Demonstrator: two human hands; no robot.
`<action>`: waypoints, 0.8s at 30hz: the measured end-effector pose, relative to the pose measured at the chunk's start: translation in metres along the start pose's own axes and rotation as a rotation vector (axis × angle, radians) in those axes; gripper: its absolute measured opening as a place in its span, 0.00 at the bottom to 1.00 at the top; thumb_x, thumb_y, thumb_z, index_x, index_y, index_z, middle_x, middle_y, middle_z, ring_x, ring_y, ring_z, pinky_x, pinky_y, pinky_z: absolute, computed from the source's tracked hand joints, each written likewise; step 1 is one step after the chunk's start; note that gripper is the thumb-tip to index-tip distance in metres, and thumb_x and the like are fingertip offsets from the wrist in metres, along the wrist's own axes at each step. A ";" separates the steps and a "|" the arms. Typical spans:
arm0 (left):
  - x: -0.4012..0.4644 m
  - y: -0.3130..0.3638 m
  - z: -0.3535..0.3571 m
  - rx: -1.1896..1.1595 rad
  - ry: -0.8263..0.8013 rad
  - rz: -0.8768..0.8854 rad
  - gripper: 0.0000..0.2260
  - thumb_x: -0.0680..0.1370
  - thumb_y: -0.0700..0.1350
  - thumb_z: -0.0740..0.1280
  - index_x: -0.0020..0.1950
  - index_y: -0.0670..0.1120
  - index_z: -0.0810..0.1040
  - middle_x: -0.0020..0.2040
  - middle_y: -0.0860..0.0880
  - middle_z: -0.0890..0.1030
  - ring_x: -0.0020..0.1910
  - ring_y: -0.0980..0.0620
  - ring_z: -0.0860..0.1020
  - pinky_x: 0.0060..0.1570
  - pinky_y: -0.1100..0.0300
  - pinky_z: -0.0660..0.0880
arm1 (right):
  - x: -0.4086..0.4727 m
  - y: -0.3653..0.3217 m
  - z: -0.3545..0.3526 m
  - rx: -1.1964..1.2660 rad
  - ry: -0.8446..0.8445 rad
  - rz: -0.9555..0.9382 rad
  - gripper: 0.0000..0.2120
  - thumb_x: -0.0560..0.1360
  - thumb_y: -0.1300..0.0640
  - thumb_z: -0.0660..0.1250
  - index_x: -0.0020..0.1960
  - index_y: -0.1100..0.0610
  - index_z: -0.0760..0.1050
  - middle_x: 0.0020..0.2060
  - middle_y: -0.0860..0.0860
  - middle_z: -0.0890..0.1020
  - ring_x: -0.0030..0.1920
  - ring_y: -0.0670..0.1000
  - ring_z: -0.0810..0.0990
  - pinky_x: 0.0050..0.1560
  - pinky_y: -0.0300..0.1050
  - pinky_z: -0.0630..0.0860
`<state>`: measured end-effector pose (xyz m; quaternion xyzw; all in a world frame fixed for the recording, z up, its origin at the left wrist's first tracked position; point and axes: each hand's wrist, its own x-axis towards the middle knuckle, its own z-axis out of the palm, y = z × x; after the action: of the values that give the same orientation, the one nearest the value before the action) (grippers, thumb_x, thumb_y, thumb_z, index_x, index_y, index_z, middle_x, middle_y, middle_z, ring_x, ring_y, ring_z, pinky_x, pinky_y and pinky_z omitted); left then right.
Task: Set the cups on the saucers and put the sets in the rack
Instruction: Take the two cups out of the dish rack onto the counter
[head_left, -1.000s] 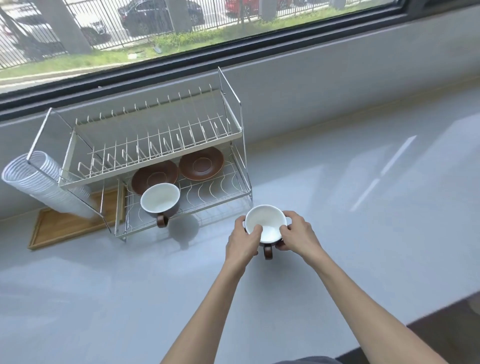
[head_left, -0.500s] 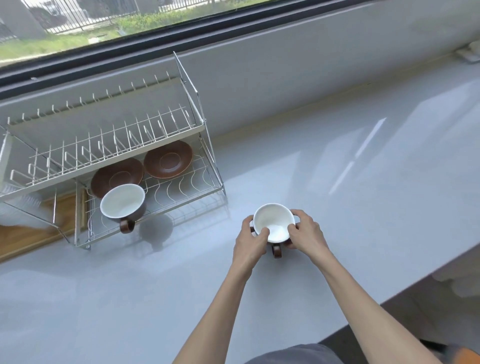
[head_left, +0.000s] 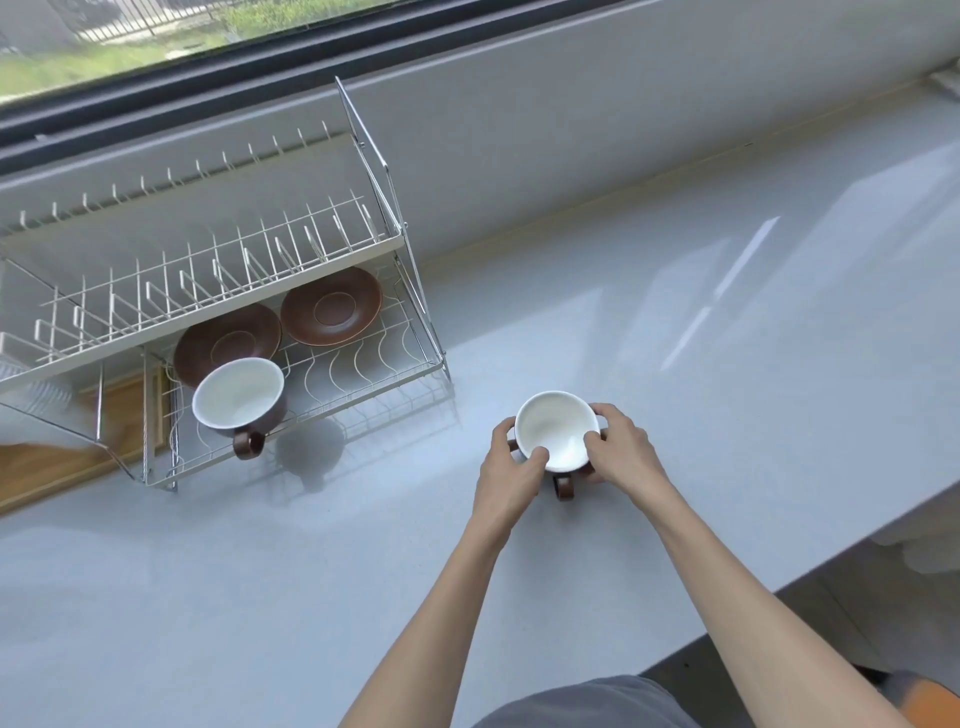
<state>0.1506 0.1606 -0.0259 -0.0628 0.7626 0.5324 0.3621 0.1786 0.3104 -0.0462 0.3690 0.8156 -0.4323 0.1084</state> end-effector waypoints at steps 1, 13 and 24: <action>0.000 -0.001 -0.001 0.018 -0.004 0.000 0.28 0.71 0.50 0.63 0.72 0.60 0.65 0.65 0.53 0.76 0.60 0.47 0.79 0.62 0.44 0.78 | -0.001 -0.001 -0.001 -0.013 -0.006 -0.003 0.24 0.74 0.59 0.55 0.69 0.49 0.68 0.53 0.56 0.82 0.44 0.59 0.85 0.53 0.57 0.81; -0.001 0.005 -0.044 0.684 -0.086 0.105 0.25 0.82 0.55 0.59 0.79 0.54 0.63 0.73 0.47 0.73 0.71 0.45 0.72 0.67 0.52 0.69 | -0.017 -0.033 -0.009 -0.586 0.098 -0.054 0.12 0.78 0.56 0.57 0.58 0.60 0.74 0.56 0.57 0.80 0.49 0.59 0.76 0.45 0.45 0.67; -0.015 0.005 -0.109 1.049 -0.064 0.108 0.24 0.83 0.56 0.57 0.79 0.54 0.63 0.75 0.46 0.72 0.72 0.45 0.72 0.68 0.51 0.69 | -0.045 -0.096 0.021 -0.743 0.022 -0.359 0.16 0.80 0.53 0.57 0.64 0.59 0.74 0.60 0.58 0.80 0.59 0.60 0.79 0.51 0.49 0.71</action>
<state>0.1062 0.0652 0.0062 0.1824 0.9172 0.0987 0.3402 0.1406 0.2370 0.0242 0.1610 0.9687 -0.1164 0.1485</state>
